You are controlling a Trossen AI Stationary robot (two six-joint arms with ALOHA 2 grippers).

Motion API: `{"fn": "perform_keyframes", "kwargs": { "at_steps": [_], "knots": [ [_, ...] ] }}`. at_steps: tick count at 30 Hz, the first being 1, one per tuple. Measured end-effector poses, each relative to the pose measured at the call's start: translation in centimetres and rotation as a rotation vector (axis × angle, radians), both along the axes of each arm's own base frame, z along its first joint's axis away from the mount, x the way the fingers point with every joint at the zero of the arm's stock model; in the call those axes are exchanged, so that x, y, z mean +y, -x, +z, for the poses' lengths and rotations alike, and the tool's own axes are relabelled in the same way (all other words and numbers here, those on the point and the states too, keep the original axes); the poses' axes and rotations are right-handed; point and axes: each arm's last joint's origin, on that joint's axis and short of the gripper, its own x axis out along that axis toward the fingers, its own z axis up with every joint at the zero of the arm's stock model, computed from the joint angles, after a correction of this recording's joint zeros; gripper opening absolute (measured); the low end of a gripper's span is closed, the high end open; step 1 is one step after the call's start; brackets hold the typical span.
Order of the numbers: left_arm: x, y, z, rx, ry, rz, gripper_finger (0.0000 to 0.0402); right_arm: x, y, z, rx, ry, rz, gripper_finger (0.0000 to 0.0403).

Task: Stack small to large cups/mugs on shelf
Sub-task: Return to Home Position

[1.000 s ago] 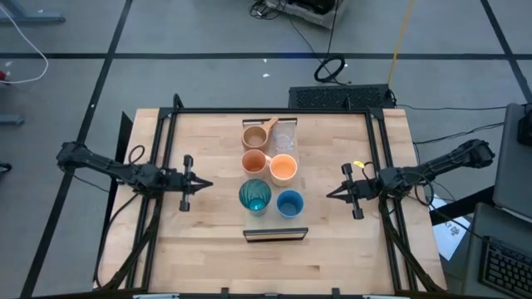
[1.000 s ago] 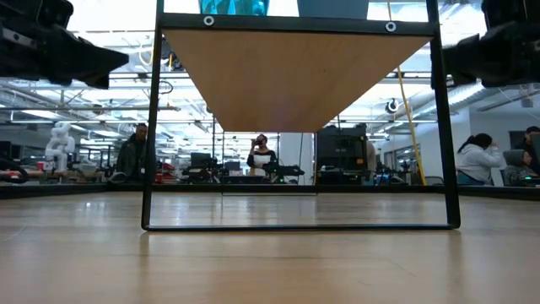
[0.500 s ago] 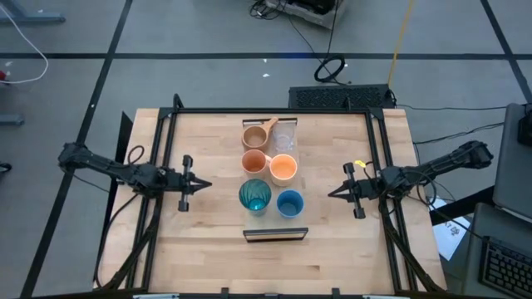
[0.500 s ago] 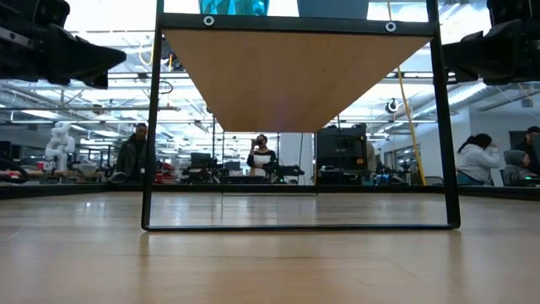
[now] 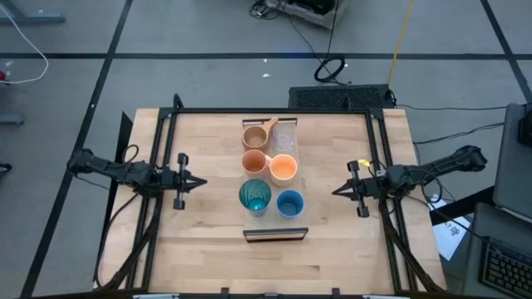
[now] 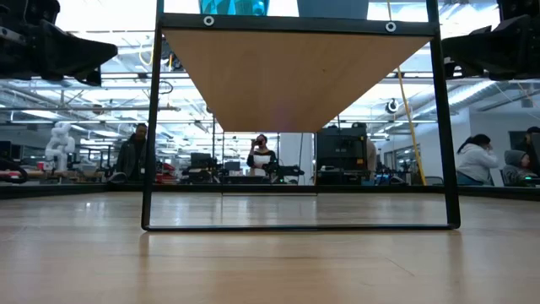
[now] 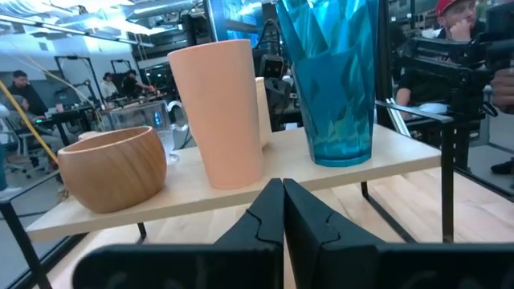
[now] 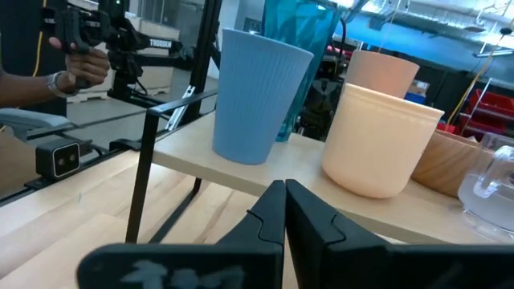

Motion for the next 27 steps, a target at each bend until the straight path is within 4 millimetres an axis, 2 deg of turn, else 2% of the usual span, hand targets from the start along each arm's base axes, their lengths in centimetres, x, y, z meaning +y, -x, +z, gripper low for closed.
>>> {"fn": "perform_keyframes", "kwargs": {
  "at_steps": [20, 27],
  "knots": [
    [0.0, 0.4, -0.4, 0.033, 0.009, -0.034, 0.0006, -0.5, 1.8, -0.1, -0.026, -0.005, 0.0, 0.0],
    [0.0, 0.4, -0.4, 0.03, -0.039, -0.038, 0.0003, -0.5, 1.8, -0.3, -0.003, 0.007, 0.0, 0.0]
  ]
}}
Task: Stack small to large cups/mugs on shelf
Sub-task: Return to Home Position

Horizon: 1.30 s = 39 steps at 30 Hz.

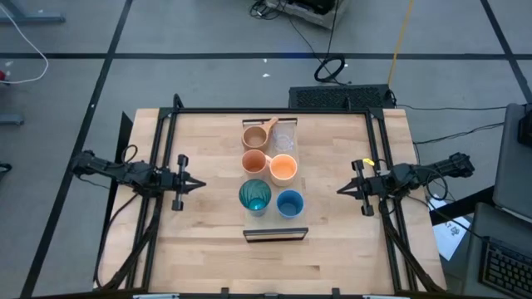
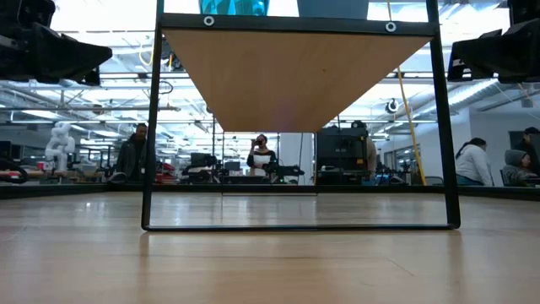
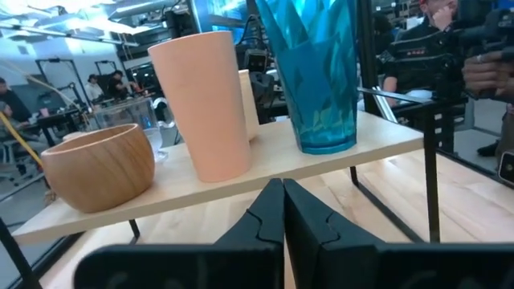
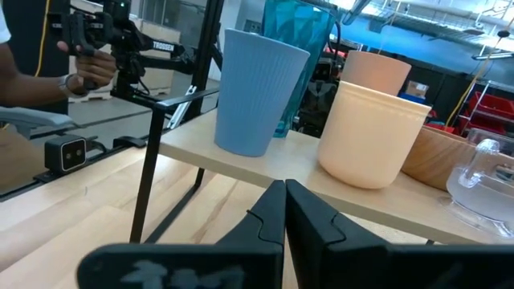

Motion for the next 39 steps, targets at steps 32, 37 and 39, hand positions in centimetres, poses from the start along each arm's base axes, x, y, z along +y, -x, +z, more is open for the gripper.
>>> {"fn": "perform_keyframes", "kwargs": {
  "at_steps": [32, 37, 39],
  "knots": [
    [1.4, -0.3, -0.3, 0.028, 0.006, 0.061, 0.002, 0.0, 0.0, -0.1, 0.015, -0.003, 0.0, 0.0],
    [1.4, -0.3, -0.3, 0.03, 0.033, 0.061, 0.0011, 0.0, 0.0, -0.1, 0.015, -0.005, -0.005, 0.0],
    [1.4, -0.3, -0.3, 0.03, 0.042, 0.061, 0.0005, 0.0, 0.0, -0.1, 0.015, -0.009, -0.005, 0.0]
  ]
}}
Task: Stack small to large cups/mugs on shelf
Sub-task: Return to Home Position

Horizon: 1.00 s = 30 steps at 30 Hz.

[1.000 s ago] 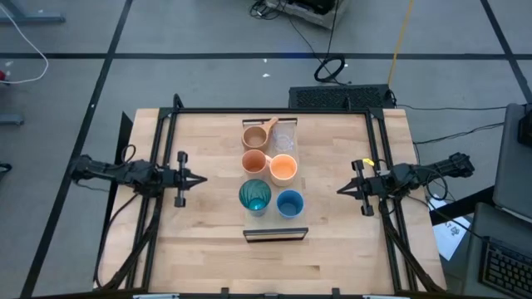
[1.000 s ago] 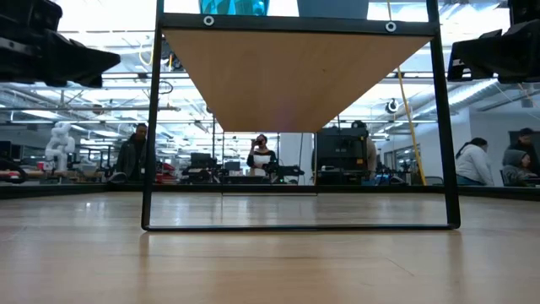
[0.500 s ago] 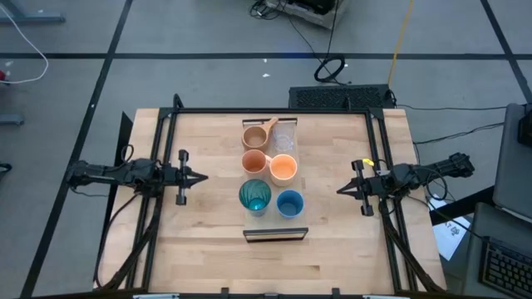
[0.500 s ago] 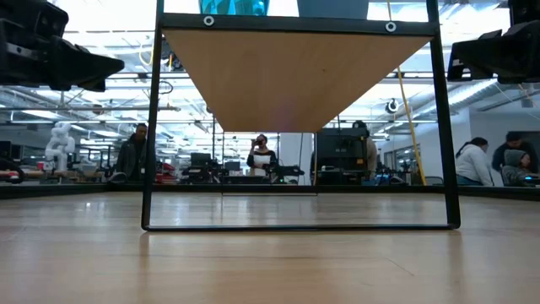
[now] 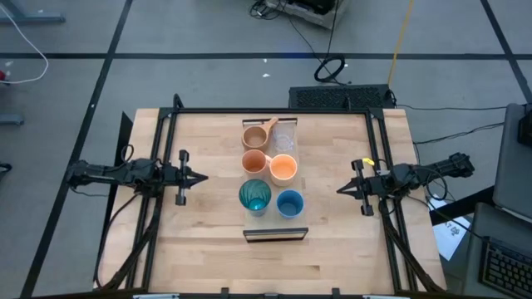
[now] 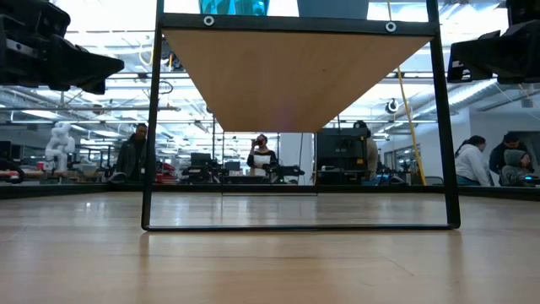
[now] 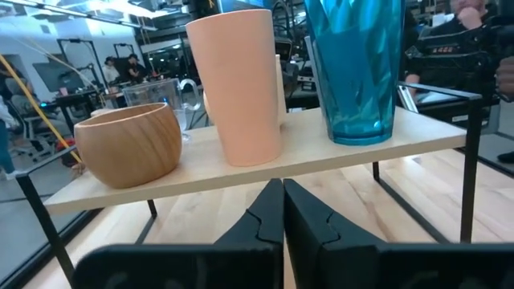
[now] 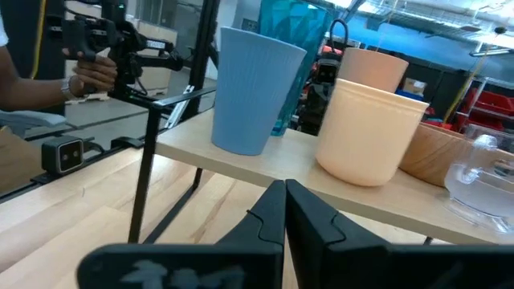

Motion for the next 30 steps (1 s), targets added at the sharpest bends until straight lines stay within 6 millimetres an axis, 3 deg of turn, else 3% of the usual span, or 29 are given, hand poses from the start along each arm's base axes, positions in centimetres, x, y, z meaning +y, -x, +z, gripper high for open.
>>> {"fn": "perform_keyframes", "kwargs": {
  "at_steps": [6, 12, 21, 30],
  "knots": [
    [0.0, 0.0, 0.0, 0.0, 0.01, 0.001, 0.0011, -0.3, 0.0, 0.1, -0.01, -0.016, -0.1, 0.0],
    [0.0, 0.0, 0.0, 0.0, 0.012, 0.001, 0.0022, -0.6, -0.1, 0.1, -0.01, -0.02, -0.13, 0.0],
    [0.0, 0.0, 0.0, 0.001, 0.012, 0.002, 0.0003, -1.1, -0.2, 0.0, 0.009, -0.041, -0.15, 0.0],
    [0.0, 0.0, 0.0, -0.004, 0.012, 0.008, 0.0018, -1.9, -0.3, -0.1, 0.009, -0.073, -0.214, 0.0]
  ]
}}
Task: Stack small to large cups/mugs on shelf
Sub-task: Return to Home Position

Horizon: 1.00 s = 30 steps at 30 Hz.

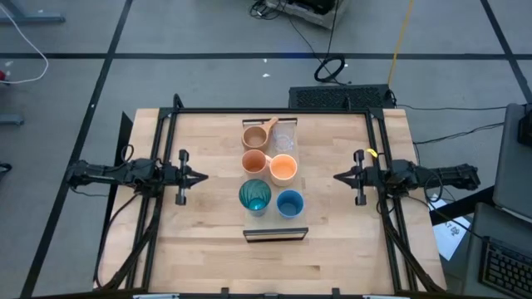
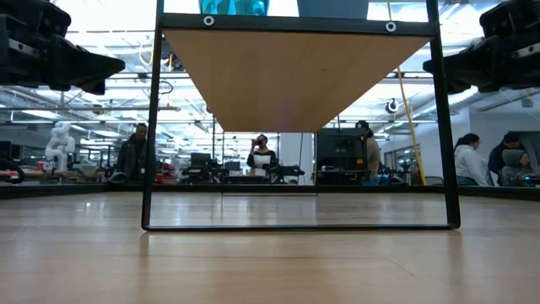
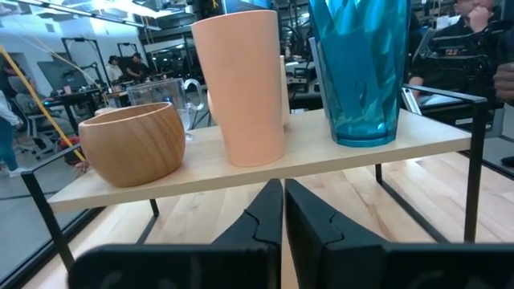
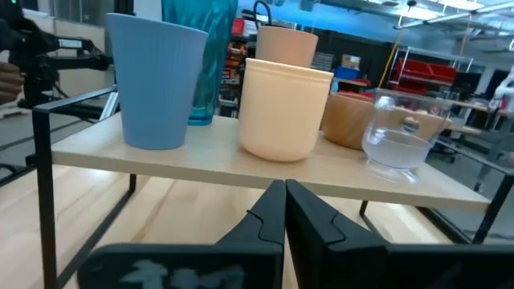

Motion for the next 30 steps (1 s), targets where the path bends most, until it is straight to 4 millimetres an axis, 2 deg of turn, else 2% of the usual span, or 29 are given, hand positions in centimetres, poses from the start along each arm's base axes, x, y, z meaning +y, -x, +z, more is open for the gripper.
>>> {"fn": "perform_keyframes", "kwargs": {
  "at_steps": [7, 17, 23, 30],
  "knots": [
    [0.01, 0.0, 0.01, -0.001, 0.0, 0.003, 0.0003, 0.03, -0.04, -0.09, 0.009, -0.048, 0.024, 0.0],
    [0.01, 0.0, 0.01, -0.001, 0.006, 0.003, 0.0022, 0.03, -0.03, -0.07, 0.008, -0.076, 0.024, 0.0],
    [0.01, 0.0, 0.09, -0.013, 0.042, 0.002, 0.0004, 0.03, -0.03, -0.06, 0.007, -0.079, 0.024, 0.0],
    [-0.01, 0.01, 0.35, -0.039, 0.054, -0.005, 0.0002, 0.04, -0.03, -0.06, 0.007, -0.079, 0.024, 0.0]
  ]
}}
